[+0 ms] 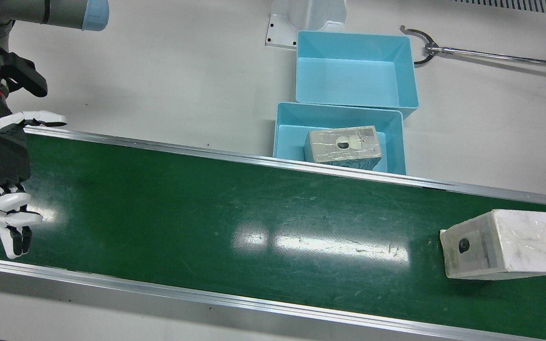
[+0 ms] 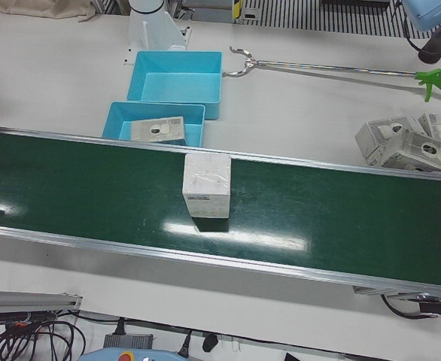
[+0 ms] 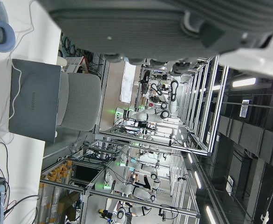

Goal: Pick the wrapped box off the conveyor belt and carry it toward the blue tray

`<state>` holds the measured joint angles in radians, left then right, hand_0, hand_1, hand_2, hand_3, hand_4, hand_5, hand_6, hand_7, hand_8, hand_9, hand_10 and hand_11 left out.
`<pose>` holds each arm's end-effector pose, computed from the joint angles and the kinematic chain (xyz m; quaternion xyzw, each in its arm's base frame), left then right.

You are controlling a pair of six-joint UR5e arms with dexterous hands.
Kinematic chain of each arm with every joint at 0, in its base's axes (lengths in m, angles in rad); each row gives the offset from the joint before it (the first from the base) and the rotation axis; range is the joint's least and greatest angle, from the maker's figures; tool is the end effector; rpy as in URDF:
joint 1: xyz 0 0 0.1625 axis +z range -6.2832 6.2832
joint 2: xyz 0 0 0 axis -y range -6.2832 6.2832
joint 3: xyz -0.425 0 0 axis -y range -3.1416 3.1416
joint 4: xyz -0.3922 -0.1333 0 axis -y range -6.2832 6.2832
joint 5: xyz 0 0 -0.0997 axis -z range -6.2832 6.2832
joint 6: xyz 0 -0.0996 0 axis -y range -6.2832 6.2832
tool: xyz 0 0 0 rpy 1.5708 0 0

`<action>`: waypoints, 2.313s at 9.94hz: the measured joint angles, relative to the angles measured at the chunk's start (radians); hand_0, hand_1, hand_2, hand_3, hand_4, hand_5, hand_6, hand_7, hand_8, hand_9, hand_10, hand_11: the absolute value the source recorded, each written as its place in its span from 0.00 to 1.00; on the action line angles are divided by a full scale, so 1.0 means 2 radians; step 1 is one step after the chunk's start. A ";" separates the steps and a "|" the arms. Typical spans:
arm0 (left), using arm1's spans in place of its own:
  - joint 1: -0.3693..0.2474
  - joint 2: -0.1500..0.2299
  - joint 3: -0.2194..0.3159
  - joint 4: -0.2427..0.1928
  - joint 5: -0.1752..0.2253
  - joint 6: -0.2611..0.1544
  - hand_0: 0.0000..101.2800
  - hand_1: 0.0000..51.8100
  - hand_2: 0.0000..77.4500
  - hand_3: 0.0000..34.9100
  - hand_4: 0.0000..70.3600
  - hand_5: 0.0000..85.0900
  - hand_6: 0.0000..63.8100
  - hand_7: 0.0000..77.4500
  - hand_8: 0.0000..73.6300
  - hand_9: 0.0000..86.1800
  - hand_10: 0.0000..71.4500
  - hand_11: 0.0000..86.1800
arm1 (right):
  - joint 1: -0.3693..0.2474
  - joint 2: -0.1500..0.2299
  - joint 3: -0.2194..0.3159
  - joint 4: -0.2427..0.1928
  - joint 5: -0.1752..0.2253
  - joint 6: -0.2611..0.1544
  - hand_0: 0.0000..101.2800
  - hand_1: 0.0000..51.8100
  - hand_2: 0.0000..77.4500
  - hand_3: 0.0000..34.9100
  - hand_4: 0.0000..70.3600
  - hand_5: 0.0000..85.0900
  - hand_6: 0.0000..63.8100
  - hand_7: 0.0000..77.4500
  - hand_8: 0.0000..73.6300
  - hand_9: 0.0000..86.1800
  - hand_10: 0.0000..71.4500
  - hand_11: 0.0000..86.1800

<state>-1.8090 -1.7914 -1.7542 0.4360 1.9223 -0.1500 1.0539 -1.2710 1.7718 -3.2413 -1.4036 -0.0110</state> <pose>-0.2245 -0.5052 0.5257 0.0953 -0.6899 0.7174 0.0171 -0.1657 -0.5947 0.4337 -0.1633 -0.8160 0.5493 0.0763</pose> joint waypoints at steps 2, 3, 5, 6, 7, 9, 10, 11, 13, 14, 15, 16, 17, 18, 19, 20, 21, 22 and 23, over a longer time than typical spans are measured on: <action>0.000 0.000 0.000 0.000 0.000 0.000 0.00 0.00 0.01 0.00 0.00 0.01 0.00 0.00 0.00 0.00 0.00 0.00 | 0.000 0.000 0.000 0.000 0.000 0.000 0.48 0.29 0.23 0.27 0.26 0.38 0.12 0.35 0.01 0.09 0.00 0.02; 0.000 0.000 0.000 0.000 0.000 0.000 0.00 0.00 0.01 0.00 0.00 0.01 0.00 0.00 0.00 0.00 0.01 0.00 | 0.000 0.000 0.000 0.000 0.001 0.000 0.48 0.29 0.24 0.27 0.26 0.38 0.12 0.35 0.01 0.09 0.00 0.02; 0.000 0.000 0.000 0.000 0.000 0.000 0.00 0.00 0.01 0.00 0.00 0.01 0.00 0.00 0.00 0.00 0.00 0.00 | 0.000 0.000 0.000 0.000 0.001 0.000 0.48 0.29 0.23 0.27 0.26 0.38 0.13 0.37 0.02 0.09 0.00 0.02; 0.000 0.000 0.000 0.000 0.000 0.000 0.00 0.00 0.01 0.00 0.00 0.01 0.00 0.00 0.00 0.00 0.01 0.00 | -0.001 0.000 0.000 0.000 0.001 0.000 0.48 0.29 0.23 0.27 0.26 0.38 0.13 0.37 0.02 0.09 0.00 0.02; 0.000 0.000 0.000 0.000 0.000 0.000 0.00 0.00 0.01 0.00 0.00 0.01 0.00 0.00 0.00 0.00 0.01 0.00 | 0.000 0.000 0.000 0.000 0.001 0.000 0.48 0.29 0.23 0.27 0.27 0.38 0.13 0.37 0.02 0.09 0.00 0.02; 0.000 0.000 0.000 0.000 0.000 0.000 0.00 0.00 0.01 0.00 0.00 0.01 0.00 0.00 0.00 0.00 0.00 0.00 | 0.000 0.000 0.000 0.000 0.000 0.000 0.48 0.32 0.25 0.27 0.27 0.38 0.13 0.37 0.02 0.09 0.00 0.02; 0.000 0.000 0.000 0.000 0.000 0.000 0.00 0.00 0.01 0.00 0.00 0.01 0.00 0.00 0.00 0.00 0.00 0.00 | 0.000 0.000 0.000 0.000 0.000 0.000 0.48 0.32 0.25 0.27 0.26 0.38 0.13 0.37 0.02 0.09 0.00 0.02; 0.000 0.000 0.000 0.000 0.000 0.000 0.00 0.00 0.01 0.00 0.00 0.01 0.00 0.00 0.00 0.00 0.00 0.00 | 0.000 0.000 0.000 0.000 0.000 0.000 0.49 0.32 0.25 0.28 0.26 0.38 0.13 0.37 0.02 0.09 0.00 0.02; 0.000 0.000 0.000 0.000 0.000 0.000 0.00 0.00 0.01 0.00 0.00 0.01 0.00 0.00 0.00 0.00 0.01 0.00 | 0.000 0.000 0.000 0.000 0.000 0.000 0.49 0.32 0.25 0.28 0.26 0.38 0.13 0.37 0.02 0.09 0.00 0.02; 0.000 0.000 0.000 0.000 0.000 0.000 0.00 0.00 0.01 0.00 0.00 0.01 0.00 0.00 0.00 0.00 0.01 0.00 | 0.000 0.000 0.000 0.000 0.000 0.000 0.49 0.32 0.25 0.27 0.25 0.38 0.12 0.34 0.01 0.09 0.00 0.02; 0.000 0.000 0.000 0.000 0.000 0.000 0.00 0.00 0.01 0.00 0.00 0.01 0.00 0.00 0.00 0.00 0.00 0.00 | -0.001 0.001 0.000 0.000 0.000 -0.001 0.49 0.32 0.25 0.27 0.25 0.38 0.12 0.34 0.01 0.09 0.00 0.02; 0.000 0.000 0.000 0.000 0.000 0.000 0.00 0.00 0.01 0.00 0.00 0.01 0.00 0.00 0.00 0.00 0.00 0.00 | -0.002 0.003 0.000 0.001 0.000 -0.002 0.49 0.32 0.25 0.27 0.25 0.38 0.12 0.35 0.01 0.09 0.00 0.02; 0.000 0.000 0.000 0.000 0.000 0.000 0.00 0.00 0.01 0.00 0.00 0.01 0.00 0.00 0.00 0.00 0.01 0.00 | -0.005 0.005 0.000 0.001 0.001 -0.003 0.49 0.32 0.25 0.27 0.25 0.38 0.12 0.35 0.01 0.09 0.00 0.02; 0.000 0.000 0.000 0.000 0.000 0.000 0.00 0.00 0.01 0.00 0.00 0.01 0.00 0.00 0.00 0.00 0.01 0.00 | -0.007 0.008 -0.001 0.001 0.002 -0.004 0.49 0.32 0.25 0.27 0.25 0.38 0.12 0.35 0.01 0.09 0.00 0.02; 0.000 0.000 0.000 0.000 0.000 0.000 0.00 0.00 0.01 0.00 0.00 0.01 0.00 0.00 0.00 0.00 0.00 0.00 | -0.009 0.013 -0.001 0.000 0.004 -0.005 0.49 0.32 0.25 0.27 0.25 0.38 0.12 0.35 0.01 0.09 0.00 0.02; 0.000 0.000 0.000 0.000 0.000 0.000 0.00 0.00 0.01 0.00 0.00 0.01 0.00 0.00 0.00 0.00 0.00 0.00 | -0.012 0.018 -0.002 -0.001 0.005 -0.007 0.52 0.45 0.33 0.27 0.26 0.38 0.13 0.35 0.04 0.08 0.00 0.02; 0.000 0.000 0.000 0.000 0.000 0.000 0.00 0.00 0.01 0.00 0.00 0.01 0.00 0.00 0.00 0.00 0.01 0.00 | -0.014 0.023 -0.001 -0.013 0.006 -0.008 0.52 0.45 0.33 0.27 0.26 0.38 0.13 0.35 0.04 0.08 0.00 0.02; 0.000 0.000 0.000 0.000 0.000 0.000 0.00 0.00 0.01 0.00 0.00 0.01 0.00 0.00 0.00 0.00 0.00 0.00 | -0.015 0.035 -0.001 -0.040 0.008 -0.009 0.57 0.45 0.25 0.27 0.29 0.39 0.14 0.37 0.00 0.09 0.01 0.06; 0.000 0.000 0.000 0.000 0.000 0.000 0.00 0.00 0.01 0.00 0.00 0.01 0.00 0.00 0.00 0.00 0.00 0.00 | -0.017 0.053 -0.003 -0.072 0.009 -0.009 0.55 0.39 0.26 0.27 0.30 0.40 0.16 0.39 0.02 0.09 0.01 0.02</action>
<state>-1.8090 -1.7914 -1.7542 0.4359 1.9223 -0.1500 1.0195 -1.1644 1.7664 -3.3863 -1.3860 -0.0294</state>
